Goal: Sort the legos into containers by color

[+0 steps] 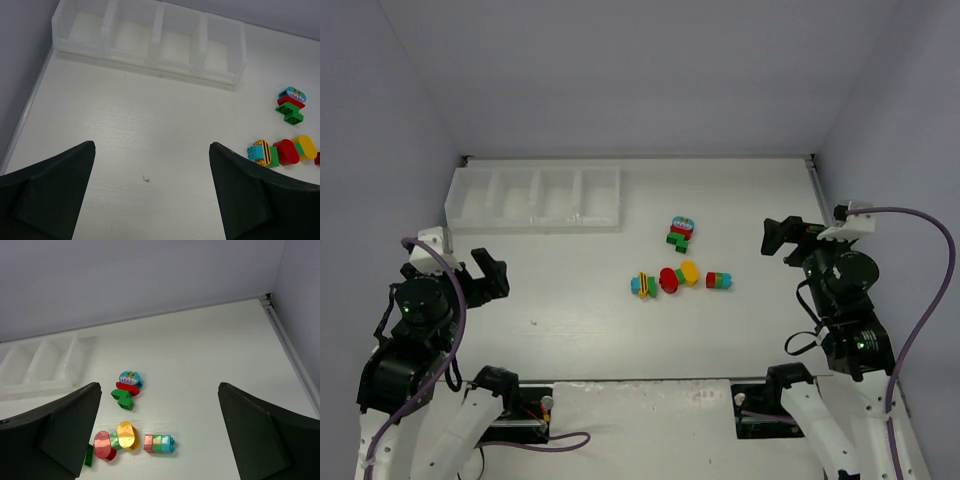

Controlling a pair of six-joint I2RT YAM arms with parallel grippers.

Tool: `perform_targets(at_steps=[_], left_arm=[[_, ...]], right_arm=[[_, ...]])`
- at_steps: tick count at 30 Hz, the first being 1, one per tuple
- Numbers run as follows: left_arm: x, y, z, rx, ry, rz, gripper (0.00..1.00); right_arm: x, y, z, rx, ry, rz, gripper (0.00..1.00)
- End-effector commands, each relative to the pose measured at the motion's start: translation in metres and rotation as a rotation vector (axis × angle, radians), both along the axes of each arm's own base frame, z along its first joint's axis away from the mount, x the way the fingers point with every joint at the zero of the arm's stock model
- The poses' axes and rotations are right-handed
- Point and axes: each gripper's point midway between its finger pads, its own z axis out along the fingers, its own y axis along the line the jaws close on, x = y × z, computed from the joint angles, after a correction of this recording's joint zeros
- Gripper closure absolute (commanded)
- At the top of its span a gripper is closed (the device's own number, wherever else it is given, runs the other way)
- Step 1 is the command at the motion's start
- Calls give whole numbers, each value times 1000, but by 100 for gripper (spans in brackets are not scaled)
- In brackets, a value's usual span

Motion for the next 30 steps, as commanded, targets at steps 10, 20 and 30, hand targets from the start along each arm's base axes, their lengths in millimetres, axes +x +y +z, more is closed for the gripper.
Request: perform_targets(at_steps=[10, 20, 30], left_arm=[[25, -21, -4, -58, 64, -43, 10], [45, -61, -30, -196, 208, -150, 10], [44, -90, -79, -294, 431, -215, 10]], right_arm=[[40, 8, -35, 92, 149, -32, 0], [76, 75, -98, 134, 409, 159, 23], [101, 129, -170, 123, 601, 53, 23]])
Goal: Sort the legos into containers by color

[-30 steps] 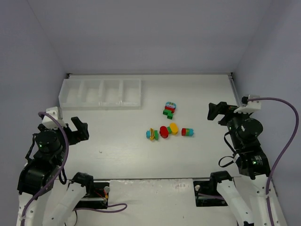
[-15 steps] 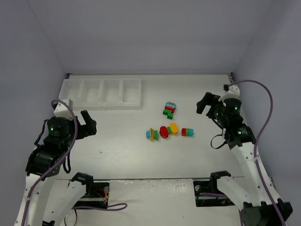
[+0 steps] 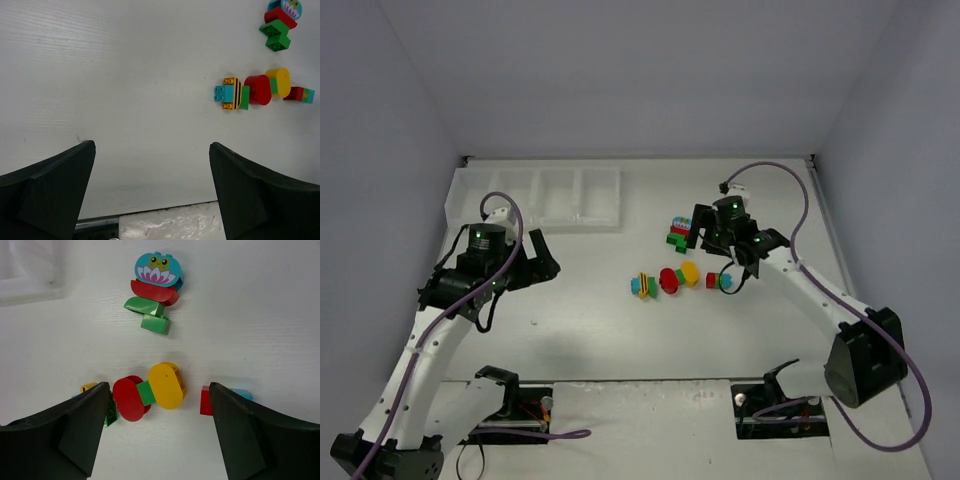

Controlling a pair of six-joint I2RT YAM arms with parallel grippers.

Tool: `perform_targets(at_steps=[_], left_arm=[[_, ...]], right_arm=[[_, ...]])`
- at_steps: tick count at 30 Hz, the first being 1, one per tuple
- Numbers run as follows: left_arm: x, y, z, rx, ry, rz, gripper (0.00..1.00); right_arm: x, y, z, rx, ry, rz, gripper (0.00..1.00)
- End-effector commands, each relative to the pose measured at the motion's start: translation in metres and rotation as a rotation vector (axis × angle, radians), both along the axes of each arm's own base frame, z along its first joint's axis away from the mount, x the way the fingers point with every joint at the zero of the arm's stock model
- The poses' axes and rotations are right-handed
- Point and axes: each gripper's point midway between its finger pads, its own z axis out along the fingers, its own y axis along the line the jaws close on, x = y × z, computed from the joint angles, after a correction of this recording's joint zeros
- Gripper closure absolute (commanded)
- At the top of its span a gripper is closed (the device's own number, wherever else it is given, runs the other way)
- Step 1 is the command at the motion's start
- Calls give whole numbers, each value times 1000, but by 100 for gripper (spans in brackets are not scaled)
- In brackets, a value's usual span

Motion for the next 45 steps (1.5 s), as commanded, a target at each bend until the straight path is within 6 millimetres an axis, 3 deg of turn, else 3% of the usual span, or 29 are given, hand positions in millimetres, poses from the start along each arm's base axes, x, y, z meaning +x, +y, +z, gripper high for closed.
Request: perform_targets(at_steps=[1, 5, 11, 17, 25, 27, 36, 45], left_arm=[[-2, -13, 7, -69, 1, -25, 10], [-10, -10, 4, -51, 9, -37, 10], [-6, -9, 5, -58, -5, -14, 10], [4, -12, -2, -85, 30, 28, 10], [20, -15, -11, -108, 31, 71, 10], [21, -17, -11, -115, 40, 66, 10], [30, -26, -17, -112, 50, 8, 10], [29, -31, -23, -123, 67, -21, 10]], right_arm=[[25, 15, 6, 8, -49, -122, 22], [35, 34, -29, -45, 15, -157, 21], [58, 49, -58, -67, 67, -194, 28], [73, 44, -66, -102, 78, -247, 30], [107, 8, -64, -82, 93, -289, 23], [117, 9, -59, -64, 86, -288, 22], [143, 38, -83, -9, 138, -255, 15], [137, 38, -111, -37, 204, -273, 19]])
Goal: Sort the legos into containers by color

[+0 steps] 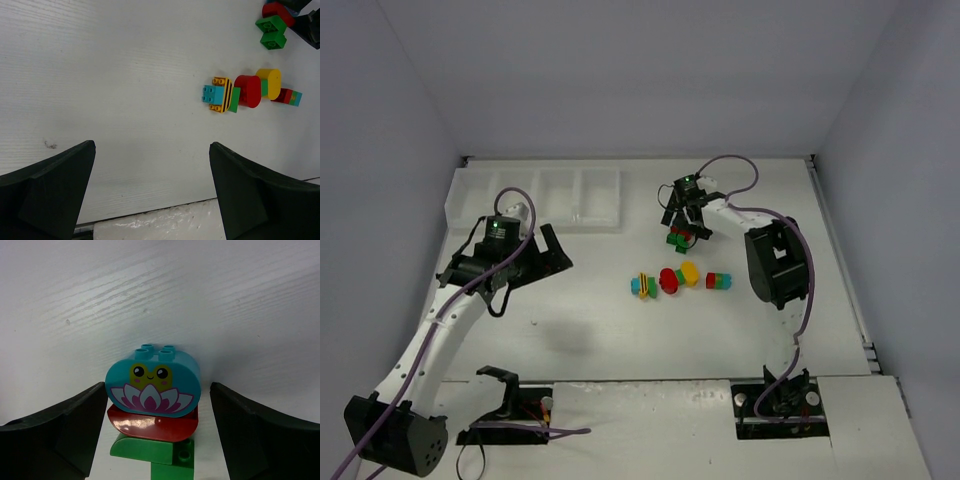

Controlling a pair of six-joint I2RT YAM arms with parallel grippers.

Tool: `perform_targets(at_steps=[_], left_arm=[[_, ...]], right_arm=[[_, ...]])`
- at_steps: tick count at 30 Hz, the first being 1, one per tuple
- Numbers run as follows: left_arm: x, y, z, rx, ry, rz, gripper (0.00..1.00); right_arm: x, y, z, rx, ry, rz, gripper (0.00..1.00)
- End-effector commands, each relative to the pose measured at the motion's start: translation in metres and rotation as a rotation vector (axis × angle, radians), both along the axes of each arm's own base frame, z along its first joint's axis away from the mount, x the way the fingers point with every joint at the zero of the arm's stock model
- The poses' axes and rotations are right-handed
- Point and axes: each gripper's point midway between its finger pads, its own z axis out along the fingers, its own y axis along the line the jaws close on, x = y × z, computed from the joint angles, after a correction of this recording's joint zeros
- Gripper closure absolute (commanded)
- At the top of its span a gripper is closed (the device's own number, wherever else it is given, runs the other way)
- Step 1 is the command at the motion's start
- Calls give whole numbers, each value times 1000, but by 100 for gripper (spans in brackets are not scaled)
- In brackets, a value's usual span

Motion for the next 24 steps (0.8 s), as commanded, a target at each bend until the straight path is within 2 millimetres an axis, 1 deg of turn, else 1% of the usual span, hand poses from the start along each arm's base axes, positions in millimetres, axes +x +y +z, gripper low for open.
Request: perform_targets(at_steps=[1, 2, 3, 5, 6, 8, 9, 11, 12, 13, 14, 15, 16, 17, 18, 20, 21, 22, 23, 24], left_arm=[[8, -7, 11, -22, -61, -30, 10], [9, -8, 10, -24, -60, -32, 10], [10, -9, 11, -30, -67, -39, 10], [12, -12, 10, -41, -69, -49, 10], [14, -15, 11, -53, -75, -60, 10], [16, -19, 11, -64, -76, -73, 10], [19, -21, 14, -72, -90, -79, 10], [22, -25, 16, -89, -95, -90, 10], [25, -28, 18, -101, -105, -99, 10], [27, -30, 22, -109, -117, -104, 10], [29, -32, 25, -116, -129, -108, 10], [33, -35, 30, -121, -156, -116, 10], [34, -42, 32, -125, -167, -137, 10], [39, -46, 40, -127, -205, -146, 10], [42, -52, 42, -130, -221, -161, 10], [44, -67, 47, -126, -262, -196, 10], [50, -75, 55, -136, -310, -207, 10], [52, -80, 58, -139, -331, -215, 10], [50, -93, 61, -146, -353, -246, 10], [56, -99, 70, -151, -400, -242, 10]], right_arm=[[8, 5, 19, 18, -37, -24, 21], [6, 4, 17, 15, -32, -24, 23], [5, 2, 18, 10, -33, -30, 32], [5, 2, 17, 9, -33, -35, 41], [6, 2, 20, 12, -39, -40, 51], [8, 2, 25, 16, -49, -41, 63], [11, 4, 32, 27, -65, -41, 75], [14, 8, 42, 50, -87, -41, 89], [15, 11, 55, 80, -109, -39, 100], [14, 14, 60, 101, -118, -37, 100], [18, 19, 72, 136, -157, -32, 100], [17, 22, 94, 179, -203, -30, 100], [9, 25, 93, 230, -191, -43, 100], [10, 30, 121, 297, -261, -42, 100], [1, 32, 118, 343, -249, -64, 100], [-7, 41, 134, 434, -273, -66, 100], [-9, 42, 156, 484, -326, -74, 100], [-19, 45, 151, 520, -304, -70, 100], [-21, 50, 162, 577, -321, -83, 100], [-27, 52, 176, 613, -344, -79, 100]])
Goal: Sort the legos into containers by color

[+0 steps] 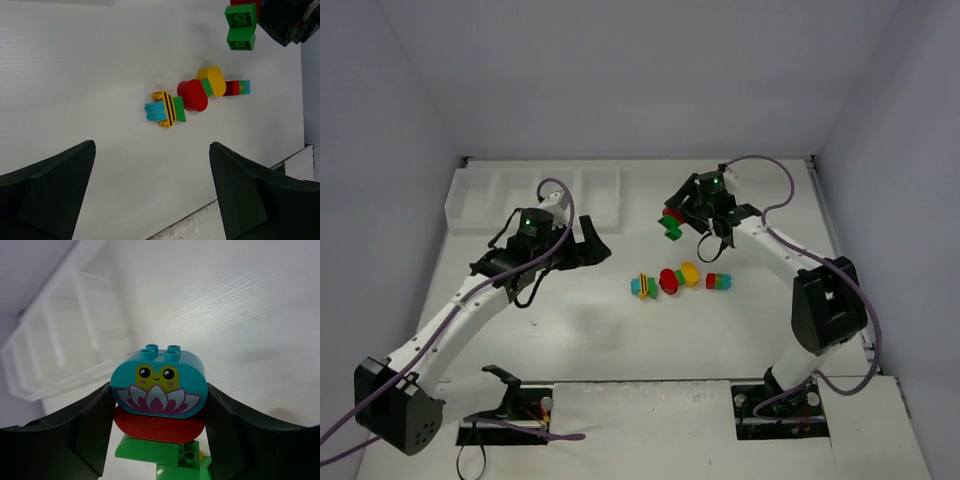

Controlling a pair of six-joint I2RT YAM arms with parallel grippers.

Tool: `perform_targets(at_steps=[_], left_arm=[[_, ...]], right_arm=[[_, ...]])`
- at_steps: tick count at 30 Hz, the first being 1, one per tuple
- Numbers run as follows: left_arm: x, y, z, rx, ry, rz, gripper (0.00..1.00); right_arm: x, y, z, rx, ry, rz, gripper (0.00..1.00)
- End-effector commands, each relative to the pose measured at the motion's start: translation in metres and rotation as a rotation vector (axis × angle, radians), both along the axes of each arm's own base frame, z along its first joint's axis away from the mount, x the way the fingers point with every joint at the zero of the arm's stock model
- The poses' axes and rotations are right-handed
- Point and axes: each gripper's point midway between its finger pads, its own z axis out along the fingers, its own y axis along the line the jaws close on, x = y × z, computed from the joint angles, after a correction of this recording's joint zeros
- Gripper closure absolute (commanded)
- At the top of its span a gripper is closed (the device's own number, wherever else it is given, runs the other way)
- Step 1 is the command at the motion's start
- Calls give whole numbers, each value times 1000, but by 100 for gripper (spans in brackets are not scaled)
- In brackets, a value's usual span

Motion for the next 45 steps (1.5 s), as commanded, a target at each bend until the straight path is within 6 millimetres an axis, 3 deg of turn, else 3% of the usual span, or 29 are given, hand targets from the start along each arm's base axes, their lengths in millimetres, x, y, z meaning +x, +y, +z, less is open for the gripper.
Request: perform_targets(at_steps=[1, 3, 9, 14, 19, 24, 28, 34, 45], left_arm=[[32, -32, 56, -74, -249, -28, 10], [35, -49, 65, -90, -292, -51, 10], [46, -103, 74, -97, -327, -131, 10], [55, -131, 87, -127, -368, -114, 12], [52, -152, 75, -118, -351, -122, 14], [50, -163, 67, -111, -348, -129, 17], [55, -160, 62, -86, -342, -95, 19], [60, -157, 61, -76, -349, -63, 27], [59, -172, 63, -140, -336, -101, 36]], right_arm=[[-4, 26, 69, 247, -147, -10, 100], [-14, 33, 86, 304, -170, -8, 100], [-34, 36, 98, 387, -187, -23, 100], [-40, 32, 103, 426, -189, -49, 100], [-45, 29, 102, 488, -157, -104, 100], [-49, 26, 100, 536, -132, -151, 100], [-50, 23, 101, 548, -129, -171, 100], [-50, 21, 103, 556, -134, -182, 100], [-51, 21, 104, 561, -132, -185, 100]])
